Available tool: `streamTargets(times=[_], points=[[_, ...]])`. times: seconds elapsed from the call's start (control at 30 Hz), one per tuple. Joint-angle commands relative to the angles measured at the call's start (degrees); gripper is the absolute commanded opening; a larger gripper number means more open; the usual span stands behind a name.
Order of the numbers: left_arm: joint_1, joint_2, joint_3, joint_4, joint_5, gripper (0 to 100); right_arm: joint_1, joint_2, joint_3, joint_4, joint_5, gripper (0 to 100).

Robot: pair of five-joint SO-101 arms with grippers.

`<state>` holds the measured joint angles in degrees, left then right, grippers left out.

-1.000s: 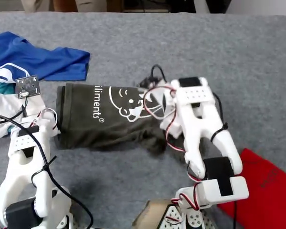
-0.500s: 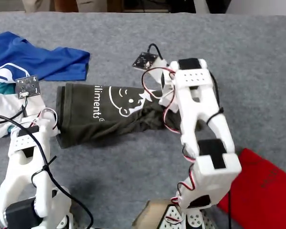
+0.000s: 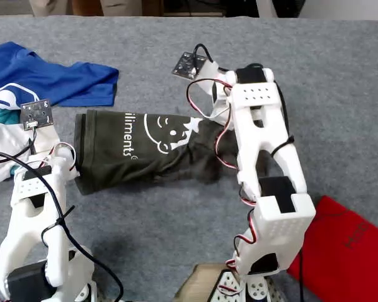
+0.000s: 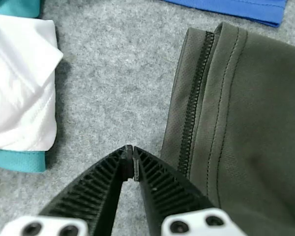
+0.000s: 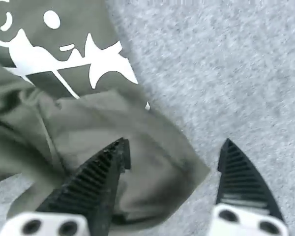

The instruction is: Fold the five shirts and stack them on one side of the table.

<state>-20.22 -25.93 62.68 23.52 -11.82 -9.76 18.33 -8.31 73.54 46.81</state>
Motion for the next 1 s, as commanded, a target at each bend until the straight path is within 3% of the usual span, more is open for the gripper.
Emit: streamTargets(times=[0.0, 0.1, 0.23, 0.4, 0.73, 0.97], points=[[0.79, 0.04, -1.05, -0.88, 0.18, 2, 1.27, -2.68, -4.00, 4.13, -1.85, 30.1], [0.79, 0.04, -1.05, -0.88, 0.18, 2, 1.63, -6.99, -5.49, 10.37, -5.45, 21.8], [0.79, 0.04, -1.05, -0.88, 0.18, 2, 1.89, -13.14, -5.32, 19.43, -9.49, 2.1], [0.79, 0.04, -1.05, -0.88, 0.18, 2, 1.45, -18.86, 2.51, 27.87, -7.74, 6.3], [1.41, 0.04, -0.88, -0.88, 0.18, 2, -3.91, -33.19, 40.66, 12.13, -4.57, 7.6], [1.41, 0.04, -0.88, -0.88, 0.18, 2, -4.62, -33.98, 51.21, -3.16, -4.57, 7.7]])
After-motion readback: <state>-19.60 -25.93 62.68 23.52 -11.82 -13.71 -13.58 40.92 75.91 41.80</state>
